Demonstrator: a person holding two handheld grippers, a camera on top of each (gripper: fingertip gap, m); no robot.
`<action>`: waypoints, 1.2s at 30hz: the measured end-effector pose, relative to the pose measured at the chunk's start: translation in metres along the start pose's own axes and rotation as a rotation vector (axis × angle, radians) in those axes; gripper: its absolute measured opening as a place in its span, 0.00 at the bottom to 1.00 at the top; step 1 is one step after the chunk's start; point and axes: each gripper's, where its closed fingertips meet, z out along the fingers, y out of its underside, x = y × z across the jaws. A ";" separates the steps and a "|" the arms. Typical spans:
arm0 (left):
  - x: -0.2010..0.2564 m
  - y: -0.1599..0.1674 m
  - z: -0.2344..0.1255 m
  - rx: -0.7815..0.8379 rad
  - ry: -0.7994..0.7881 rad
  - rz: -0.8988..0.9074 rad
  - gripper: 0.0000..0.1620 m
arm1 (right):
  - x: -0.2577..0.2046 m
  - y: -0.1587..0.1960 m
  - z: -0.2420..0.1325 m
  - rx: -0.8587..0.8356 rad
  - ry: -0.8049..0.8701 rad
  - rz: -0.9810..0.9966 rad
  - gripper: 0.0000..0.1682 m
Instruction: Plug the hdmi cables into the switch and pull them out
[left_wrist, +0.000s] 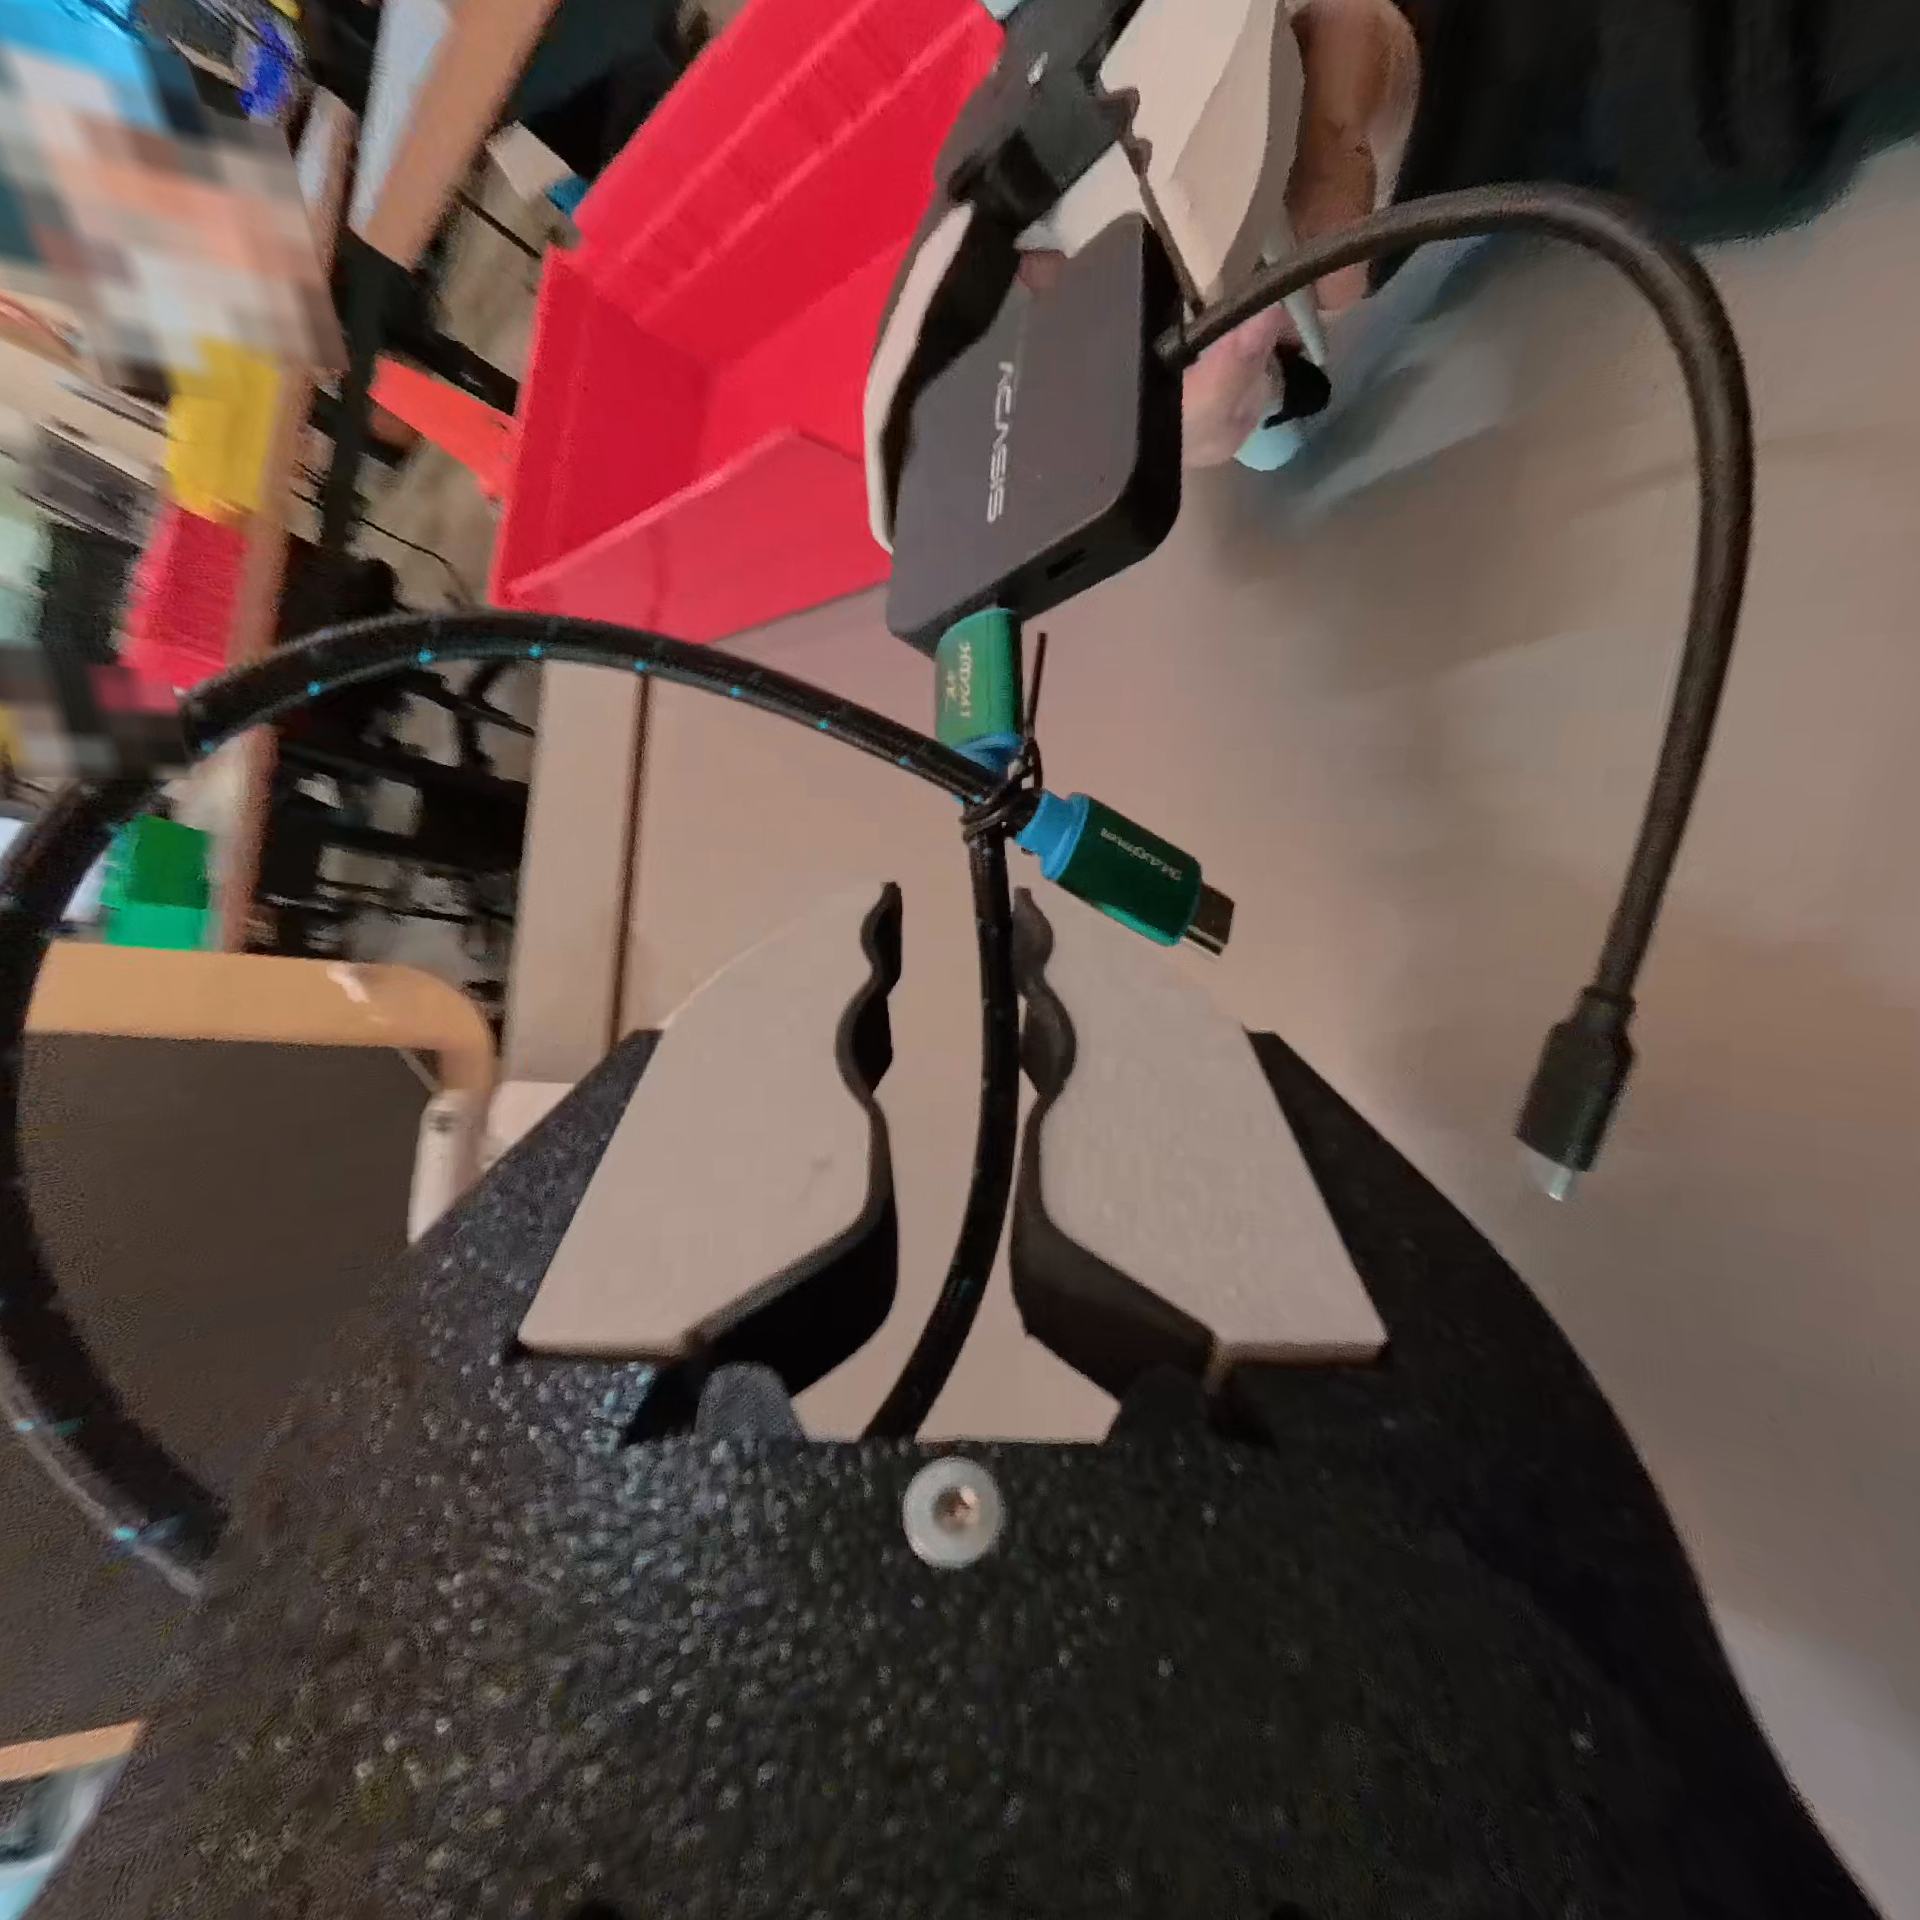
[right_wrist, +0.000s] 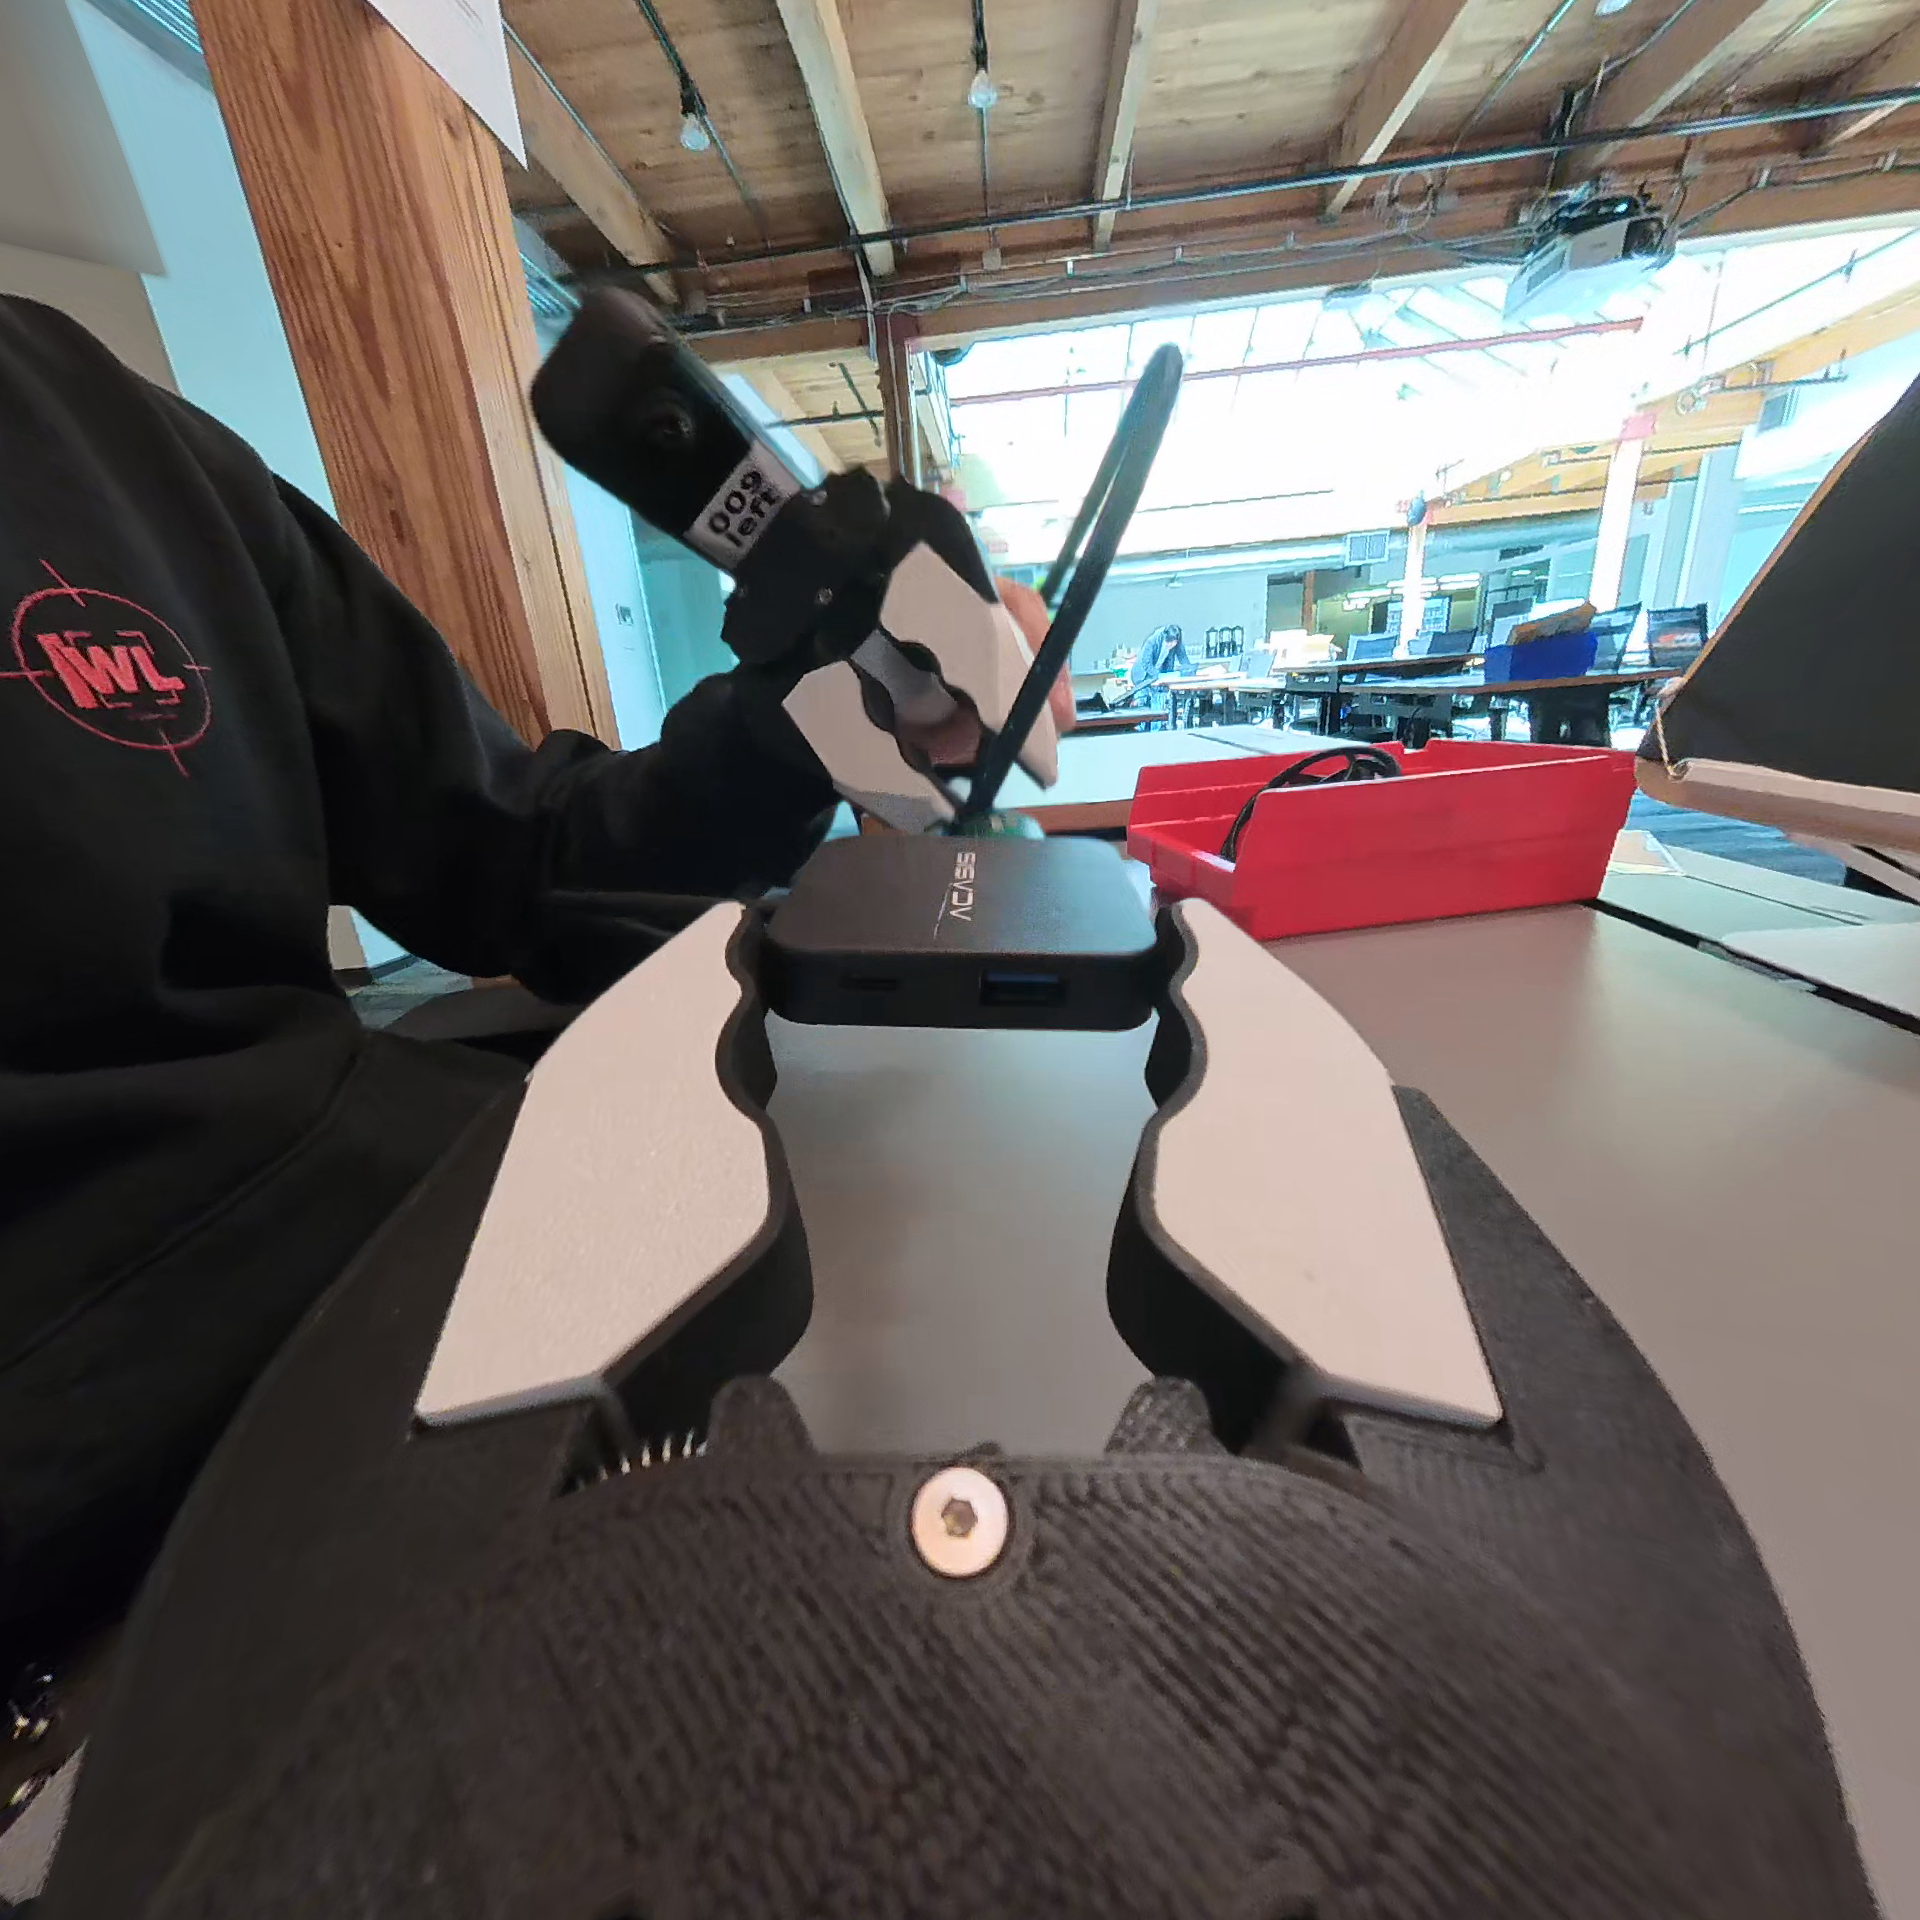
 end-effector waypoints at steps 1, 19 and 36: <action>0.001 0.001 0.001 -0.003 0.023 -0.042 0.15 | 0.001 -0.003 -0.001 0.013 0.005 -0.002 0.43; 0.061 0.020 0.038 0.054 0.215 -0.751 0.28 | 0.001 0.001 0.000 -0.001 -0.003 0.015 0.43; 0.022 -0.010 0.037 0.351 0.075 -0.664 0.12 | 0.000 0.002 0.001 0.001 0.008 -0.014 0.43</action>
